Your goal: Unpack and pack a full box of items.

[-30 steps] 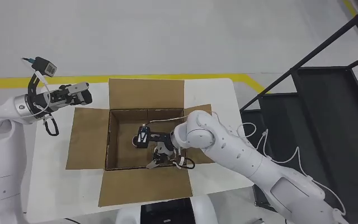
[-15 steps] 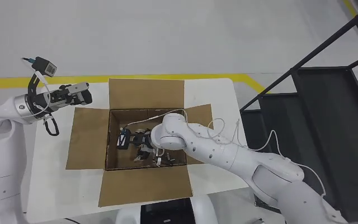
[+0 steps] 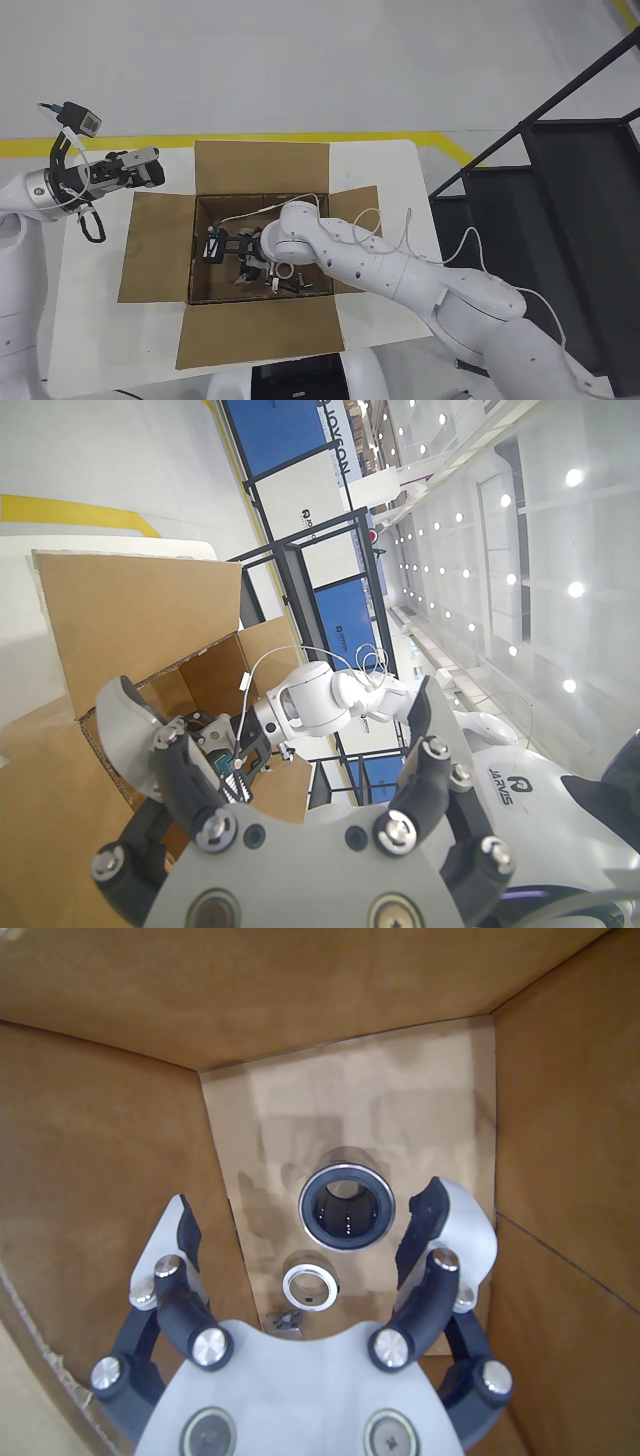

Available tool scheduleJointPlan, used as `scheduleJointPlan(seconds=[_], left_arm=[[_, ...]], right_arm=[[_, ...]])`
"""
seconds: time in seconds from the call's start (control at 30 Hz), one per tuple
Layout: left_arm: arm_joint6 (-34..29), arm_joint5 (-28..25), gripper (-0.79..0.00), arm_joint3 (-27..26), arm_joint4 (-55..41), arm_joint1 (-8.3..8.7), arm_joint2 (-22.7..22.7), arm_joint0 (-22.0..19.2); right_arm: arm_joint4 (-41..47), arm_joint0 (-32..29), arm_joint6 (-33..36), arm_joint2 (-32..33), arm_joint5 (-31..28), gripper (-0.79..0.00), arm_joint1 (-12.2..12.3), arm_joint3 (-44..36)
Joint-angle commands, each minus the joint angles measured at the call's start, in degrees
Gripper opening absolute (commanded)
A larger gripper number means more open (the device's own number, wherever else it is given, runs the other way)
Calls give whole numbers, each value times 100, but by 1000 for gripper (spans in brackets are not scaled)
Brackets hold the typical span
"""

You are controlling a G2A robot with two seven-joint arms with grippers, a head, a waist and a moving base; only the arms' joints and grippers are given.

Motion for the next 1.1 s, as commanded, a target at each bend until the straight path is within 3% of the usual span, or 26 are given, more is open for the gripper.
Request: scheduleJointPlan(seconds=[0.0,0.1,0.37,0.57,0.83,1.07], left_arm=[[0,0,0,0,0,0,0,0],[0,0,0,0,0,0,0,0],[0,0,0,0,0,0,0,0],[0,0,0,0,0,0,0,0],[0,0,0,0,0,0,0,0],[0,0,0,0,0,0,0,0]], right_arm=[[-29,-2,-42,-20,-4,-292,-54,93],[-71,-1,-85,-38,1,-785,-127,219],[-250,-8,-92,-11,88,-785,-249,361],[-403,1,101,242,159,-785,-175,26],[-584,-428,248,1293,-140,-785,352,-1226],[-547,-1491,496,2847,-604,-785,952,-2825]])
